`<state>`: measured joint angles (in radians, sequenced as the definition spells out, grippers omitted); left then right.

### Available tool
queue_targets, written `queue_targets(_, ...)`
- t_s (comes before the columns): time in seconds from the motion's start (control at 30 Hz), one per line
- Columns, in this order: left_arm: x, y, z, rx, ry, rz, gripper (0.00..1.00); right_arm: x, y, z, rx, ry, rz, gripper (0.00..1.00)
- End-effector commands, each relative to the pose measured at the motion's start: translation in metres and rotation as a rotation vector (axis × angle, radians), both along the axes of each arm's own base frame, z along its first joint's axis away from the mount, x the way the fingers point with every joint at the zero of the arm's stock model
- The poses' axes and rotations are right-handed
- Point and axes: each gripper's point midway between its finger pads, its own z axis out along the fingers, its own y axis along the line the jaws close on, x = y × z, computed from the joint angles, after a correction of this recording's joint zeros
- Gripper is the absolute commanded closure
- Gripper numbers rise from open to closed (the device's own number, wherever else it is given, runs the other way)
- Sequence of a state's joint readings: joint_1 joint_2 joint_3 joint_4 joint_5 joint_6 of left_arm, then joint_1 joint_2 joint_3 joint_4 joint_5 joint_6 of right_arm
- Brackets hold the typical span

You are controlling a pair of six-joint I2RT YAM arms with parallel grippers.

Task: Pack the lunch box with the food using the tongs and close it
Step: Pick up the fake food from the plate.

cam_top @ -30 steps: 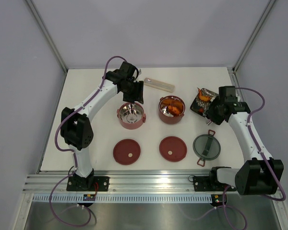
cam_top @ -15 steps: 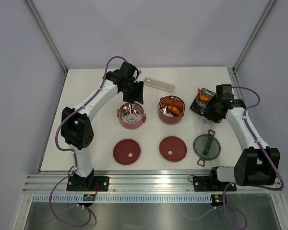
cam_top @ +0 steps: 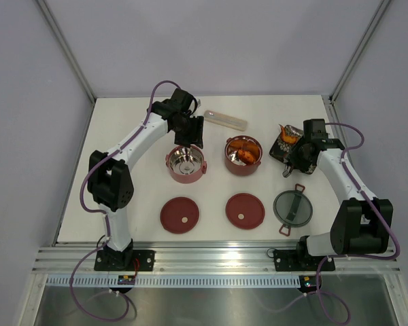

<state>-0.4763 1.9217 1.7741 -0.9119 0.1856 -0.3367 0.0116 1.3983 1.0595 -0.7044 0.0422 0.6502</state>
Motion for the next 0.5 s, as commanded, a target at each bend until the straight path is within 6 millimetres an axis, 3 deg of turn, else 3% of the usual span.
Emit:
queue_targets(0.0, 0.012, -0.003, 0.015, -0.011, -0.064, -0.004, 0.45, 0.015, -0.003, 0.018, -0.011, -0.073, -0.004, 0.56)
queue_targets(0.13, 0.011, -0.003, 0.015, -0.013, -0.061, -0.004, 0.45, 0.01, -0.002, 0.03, -0.006, -0.093, -0.003, 0.73)
queue_targets(0.47, 0.011, -0.008, 0.011, -0.029, -0.049, -0.003, 0.45, -0.002, -0.009, 0.059, -0.045, -0.137, -0.006, 0.97)
